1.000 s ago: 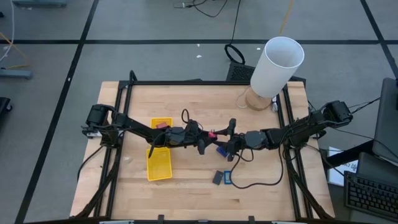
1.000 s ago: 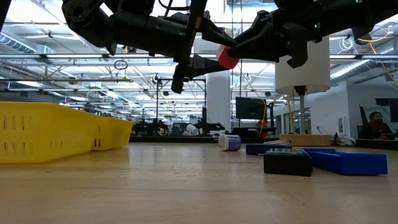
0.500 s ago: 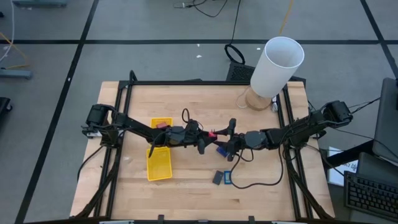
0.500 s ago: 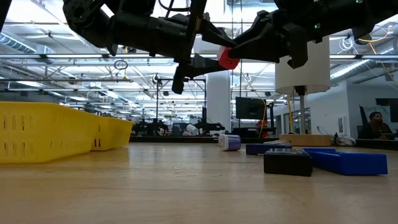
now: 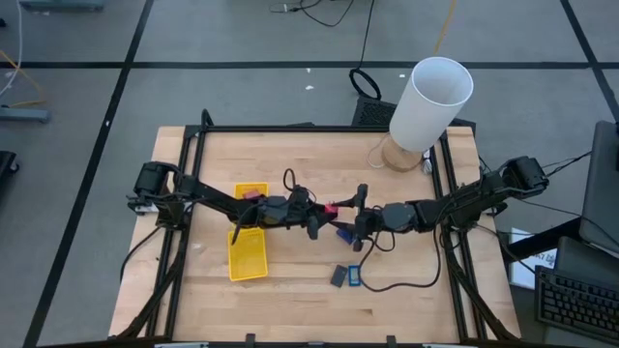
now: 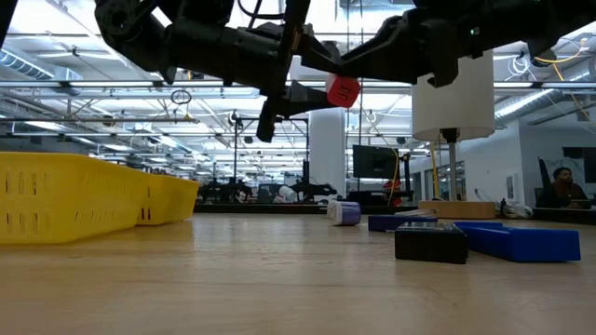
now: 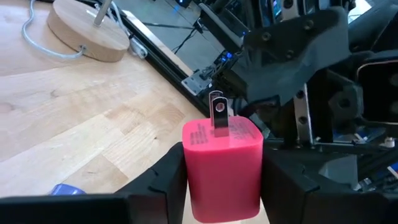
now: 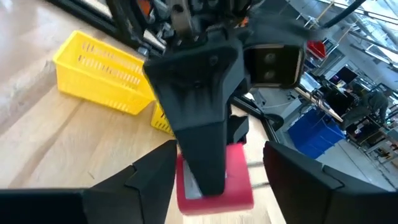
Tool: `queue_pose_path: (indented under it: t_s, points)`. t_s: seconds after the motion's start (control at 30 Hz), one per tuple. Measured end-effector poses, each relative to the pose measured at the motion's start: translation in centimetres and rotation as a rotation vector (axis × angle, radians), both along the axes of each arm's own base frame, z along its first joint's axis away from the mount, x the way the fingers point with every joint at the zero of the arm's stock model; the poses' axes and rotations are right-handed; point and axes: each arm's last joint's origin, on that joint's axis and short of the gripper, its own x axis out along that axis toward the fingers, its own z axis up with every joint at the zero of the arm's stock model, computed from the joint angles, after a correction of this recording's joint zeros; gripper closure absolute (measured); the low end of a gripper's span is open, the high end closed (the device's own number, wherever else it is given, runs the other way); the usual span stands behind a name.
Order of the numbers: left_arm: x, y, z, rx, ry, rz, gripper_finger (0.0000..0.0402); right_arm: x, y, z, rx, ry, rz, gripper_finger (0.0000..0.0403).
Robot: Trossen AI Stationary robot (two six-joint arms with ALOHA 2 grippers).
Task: Pick & Place Office items
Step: Put the pink charger adapter into the top yellow bin
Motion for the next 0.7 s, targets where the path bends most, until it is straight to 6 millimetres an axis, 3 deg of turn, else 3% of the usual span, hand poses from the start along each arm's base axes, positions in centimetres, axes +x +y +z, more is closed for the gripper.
queue_pose_path:
  t_s: [0.13,0.37,0.7]
  points:
    - [0.0,0.6,0.2,0.025,0.008,-0.072,0.0229,0.0,0.0,0.1,0.029,-0.017,-0.002,0.0156]
    - [-0.8,2.3,1.9,0.059,0.047,-0.235,0.0249,-0.6,-0.1,1.4,0.126,-0.083,-0.013,0.0158]
    - [-3.9,1.3,3.1,0.231,0.255,0.072,0.0240,-2.6,0.5,3.6,0.191,-0.108,0.024,0.0159]
